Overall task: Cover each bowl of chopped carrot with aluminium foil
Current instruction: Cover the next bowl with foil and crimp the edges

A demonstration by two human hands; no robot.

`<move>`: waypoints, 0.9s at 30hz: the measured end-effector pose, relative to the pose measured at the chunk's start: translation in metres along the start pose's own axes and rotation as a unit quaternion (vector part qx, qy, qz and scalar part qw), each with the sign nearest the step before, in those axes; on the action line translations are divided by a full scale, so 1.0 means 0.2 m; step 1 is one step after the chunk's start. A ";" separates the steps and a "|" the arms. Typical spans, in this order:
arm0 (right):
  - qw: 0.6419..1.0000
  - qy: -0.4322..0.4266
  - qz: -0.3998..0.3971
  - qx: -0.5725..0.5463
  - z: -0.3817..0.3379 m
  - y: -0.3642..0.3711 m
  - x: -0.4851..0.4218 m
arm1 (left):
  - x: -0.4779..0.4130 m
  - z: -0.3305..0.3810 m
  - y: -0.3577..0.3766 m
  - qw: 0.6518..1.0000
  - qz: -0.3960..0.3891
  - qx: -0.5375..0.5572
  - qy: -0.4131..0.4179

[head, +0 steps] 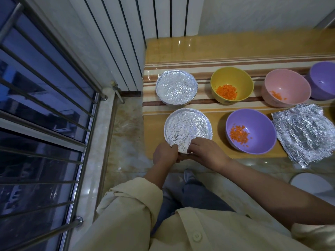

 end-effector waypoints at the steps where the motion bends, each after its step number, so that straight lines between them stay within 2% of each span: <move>1: 1.000 -0.001 -0.008 0.010 0.00 0.01 0.00 | 0.00 0.00 0.00 1.000 -0.002 -0.004 0.000; 4: 0.999 0.001 -0.028 0.022 0.00 0.03 -0.02 | 0.01 0.01 -0.02 1.000 0.008 0.007 -0.009; 14: 1.000 -0.001 -0.025 0.007 -0.01 0.04 -0.03 | 0.08 0.05 0.11 0.972 -0.015 0.212 -0.104; 17: 1.000 0.005 -0.022 0.002 -0.01 0.04 -0.03 | 0.08 0.05 0.10 0.968 -0.009 0.225 -0.114; 21: 1.000 0.006 -0.017 -0.003 -0.01 0.04 -0.03 | 0.11 0.05 0.12 0.963 -0.049 0.227 -0.135; 27: 0.999 0.023 -0.026 -0.010 -0.01 0.06 -0.05 | 0.08 0.06 0.10 0.971 -0.032 0.221 -0.087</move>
Point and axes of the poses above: each hand's wrist, its own x-axis away from the middle knuckle, its own y-axis out of the palm, z = x × y, the point moved 5 cm from there along -x, towards the middle knuckle, and after that the axes turned 14 degrees about y, right-handed, at the moved point
